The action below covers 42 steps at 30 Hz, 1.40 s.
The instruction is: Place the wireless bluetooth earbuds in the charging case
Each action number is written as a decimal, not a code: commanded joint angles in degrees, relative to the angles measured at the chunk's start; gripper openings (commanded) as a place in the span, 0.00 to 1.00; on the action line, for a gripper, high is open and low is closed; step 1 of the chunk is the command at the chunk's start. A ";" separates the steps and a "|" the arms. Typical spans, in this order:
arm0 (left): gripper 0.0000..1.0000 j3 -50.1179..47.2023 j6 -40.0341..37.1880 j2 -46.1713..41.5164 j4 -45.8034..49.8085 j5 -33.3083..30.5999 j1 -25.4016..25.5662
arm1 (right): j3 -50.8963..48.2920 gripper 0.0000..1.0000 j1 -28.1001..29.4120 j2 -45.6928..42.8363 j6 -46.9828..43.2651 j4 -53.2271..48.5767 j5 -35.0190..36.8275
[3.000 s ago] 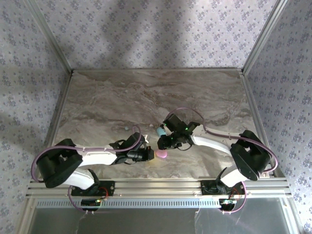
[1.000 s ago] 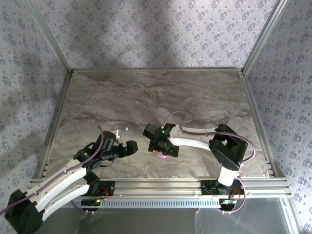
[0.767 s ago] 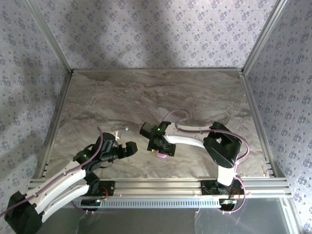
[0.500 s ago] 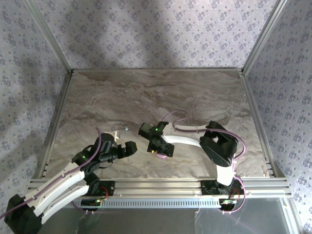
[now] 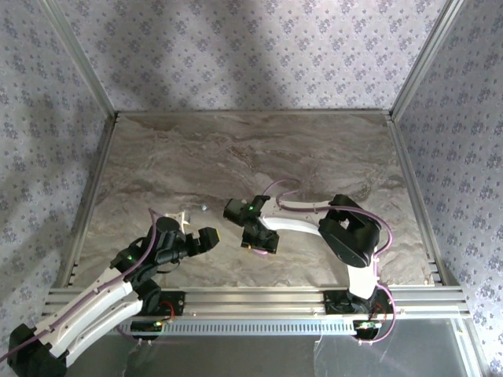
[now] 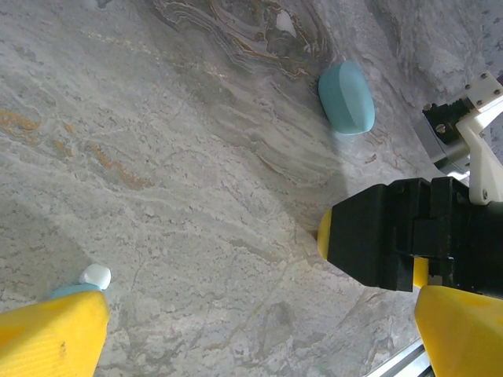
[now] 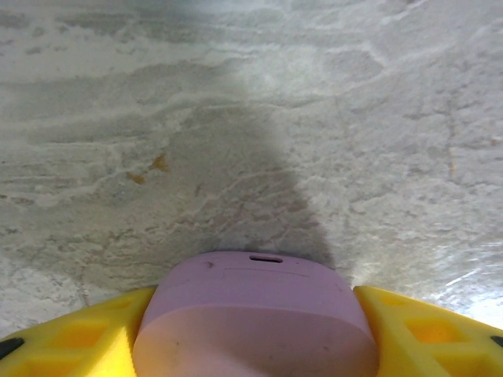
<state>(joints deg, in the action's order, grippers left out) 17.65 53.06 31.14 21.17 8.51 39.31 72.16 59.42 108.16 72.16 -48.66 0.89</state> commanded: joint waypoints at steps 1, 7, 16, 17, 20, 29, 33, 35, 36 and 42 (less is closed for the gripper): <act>1.00 0.08 0.92 -0.90 1.16 -0.03 -0.40 | 2.41 0.59 -1.43 -0.95 -1.85 -5.72 2.40; 1.00 1.18 0.91 -0.56 1.24 -0.07 -0.40 | 1.73 0.59 -7.86 -6.11 -7.53 -8.30 5.25; 1.00 1.59 1.08 1.77 -0.55 -1.48 -0.29 | 6.33 0.58 -23.61 -7.43 -23.79 -9.34 5.51; 1.00 1.75 1.17 2.03 -0.79 -1.58 -0.29 | 7.04 0.58 -25.15 -6.84 -25.51 -8.77 5.13; 1.00 2.69 1.09 3.47 -1.13 -2.17 -0.29 | 10.70 0.58 -29.79 -2.86 -30.28 -7.98 4.44; 1.00 5.03 0.87 7.46 -1.98 -4.19 -0.28 | 24.52 0.59 -35.01 12.66 -42.05 -8.18 2.28; 1.00 5.69 1.26 8.63 -2.10 -3.64 -0.14 | 27.68 0.60 -35.71 16.54 -44.39 -7.41 1.10; 1.00 6.05 1.13 8.81 -1.69 -3.43 -0.12 | 28.33 0.60 -35.94 17.42 -44.74 -7.16 0.92; 1.00 6.38 0.94 8.96 -1.29 -3.34 -0.12 | 28.32 0.60 -36.05 17.58 -44.80 -7.05 0.96; 1.00 8.30 -0.36 10.92 -0.14 -2.50 -0.16 | 27.56 0.66 -36.13 18.14 -45.08 -7.22 1.27</act>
<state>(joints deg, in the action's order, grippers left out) 23.40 53.58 41.47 19.97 5.32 39.31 98.19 23.62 125.05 28.49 -54.46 2.20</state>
